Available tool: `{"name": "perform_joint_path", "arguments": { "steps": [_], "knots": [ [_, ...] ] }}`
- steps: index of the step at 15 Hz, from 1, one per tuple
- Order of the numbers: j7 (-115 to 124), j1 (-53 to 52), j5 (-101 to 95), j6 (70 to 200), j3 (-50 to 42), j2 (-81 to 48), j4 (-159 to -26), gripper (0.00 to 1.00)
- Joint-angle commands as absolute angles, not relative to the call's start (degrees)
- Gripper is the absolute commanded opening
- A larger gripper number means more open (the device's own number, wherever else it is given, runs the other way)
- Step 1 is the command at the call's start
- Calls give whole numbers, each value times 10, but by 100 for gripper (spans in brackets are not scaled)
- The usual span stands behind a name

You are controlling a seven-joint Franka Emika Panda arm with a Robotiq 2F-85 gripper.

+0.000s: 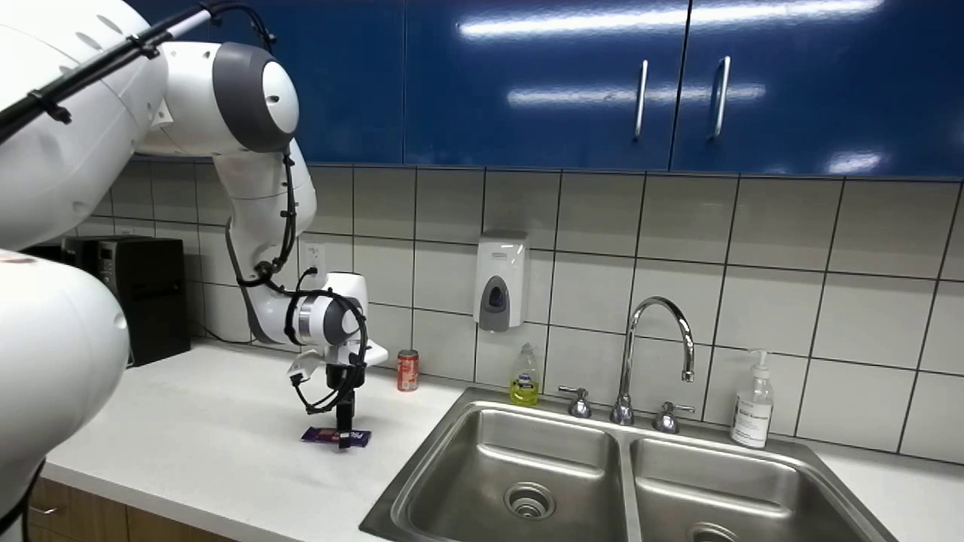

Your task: Put the chocolate bar inside the sink on the left

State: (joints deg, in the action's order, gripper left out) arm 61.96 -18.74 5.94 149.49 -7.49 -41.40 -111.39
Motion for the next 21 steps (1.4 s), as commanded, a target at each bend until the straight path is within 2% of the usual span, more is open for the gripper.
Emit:
{"name": "perform_joint_path", "arguments": {
  "steps": [1, 3, 4, 5, 7, 14, 15, 21],
  "knots": [
    [643, -195, 42, 1496, -80, -425, -1098, 100],
    [643, -196, 42, 1495, -80, -428, -1093, 100],
    [641, -196, 42, 1495, -79, -431, -1091, 97],
    [640, -196, 41, 1494, -80, -432, -1089, 74],
    [640, -198, 39, 1494, -80, -433, -1088, 71],
    [637, -198, 31, 1494, -80, -434, -1079, 16],
    [636, -198, 31, 1494, -79, -435, -1079, 13],
    [633, -199, 27, 1499, -81, -419, -1088, 12]
  ]
}}
